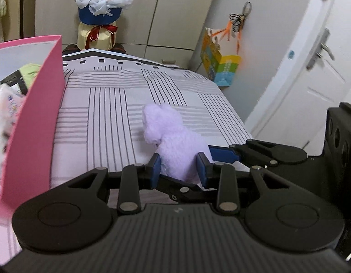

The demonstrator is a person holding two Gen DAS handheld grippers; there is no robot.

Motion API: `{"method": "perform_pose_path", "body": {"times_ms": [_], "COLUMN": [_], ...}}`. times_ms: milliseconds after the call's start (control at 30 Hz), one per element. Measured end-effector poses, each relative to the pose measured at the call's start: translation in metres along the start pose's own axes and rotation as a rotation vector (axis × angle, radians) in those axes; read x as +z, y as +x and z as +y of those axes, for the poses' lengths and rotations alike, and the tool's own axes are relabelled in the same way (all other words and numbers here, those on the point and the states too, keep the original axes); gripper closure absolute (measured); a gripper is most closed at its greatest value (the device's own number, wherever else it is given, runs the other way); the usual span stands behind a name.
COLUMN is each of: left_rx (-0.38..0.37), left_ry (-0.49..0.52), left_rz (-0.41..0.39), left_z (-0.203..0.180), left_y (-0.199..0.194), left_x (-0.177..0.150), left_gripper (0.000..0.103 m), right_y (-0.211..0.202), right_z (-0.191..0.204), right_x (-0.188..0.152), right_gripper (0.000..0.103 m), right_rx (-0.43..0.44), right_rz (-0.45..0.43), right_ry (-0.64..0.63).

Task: Organize soft objects
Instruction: 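Lift the lavender plush and carry it over the pink box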

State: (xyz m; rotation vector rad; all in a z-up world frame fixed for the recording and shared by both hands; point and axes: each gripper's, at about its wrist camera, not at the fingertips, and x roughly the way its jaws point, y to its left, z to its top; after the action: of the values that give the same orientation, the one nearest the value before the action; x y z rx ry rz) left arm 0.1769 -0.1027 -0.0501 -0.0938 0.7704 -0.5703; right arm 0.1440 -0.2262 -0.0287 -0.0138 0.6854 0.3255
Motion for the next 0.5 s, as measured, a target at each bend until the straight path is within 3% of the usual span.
{"method": "perform_pose_path", "body": {"times_ms": [167,500], "left_rx": [-0.038,-0.094], "left_ry": [0.015,0.013], "left_rz": [0.013,-0.078], "left_z": [0.004,0.028], "left_y": [-0.039,-0.124], "left_x": [-0.016,-0.024], "left_gripper": [0.07,0.07], "right_y": [-0.024,-0.068], "right_z": [0.036,0.099], "right_x": [-0.008,0.012], "right_gripper": [0.027,0.025], "right_rx": [-0.018,0.008], "right_rz": [0.017,-0.02], "right_ry": [-0.031,-0.131]}}
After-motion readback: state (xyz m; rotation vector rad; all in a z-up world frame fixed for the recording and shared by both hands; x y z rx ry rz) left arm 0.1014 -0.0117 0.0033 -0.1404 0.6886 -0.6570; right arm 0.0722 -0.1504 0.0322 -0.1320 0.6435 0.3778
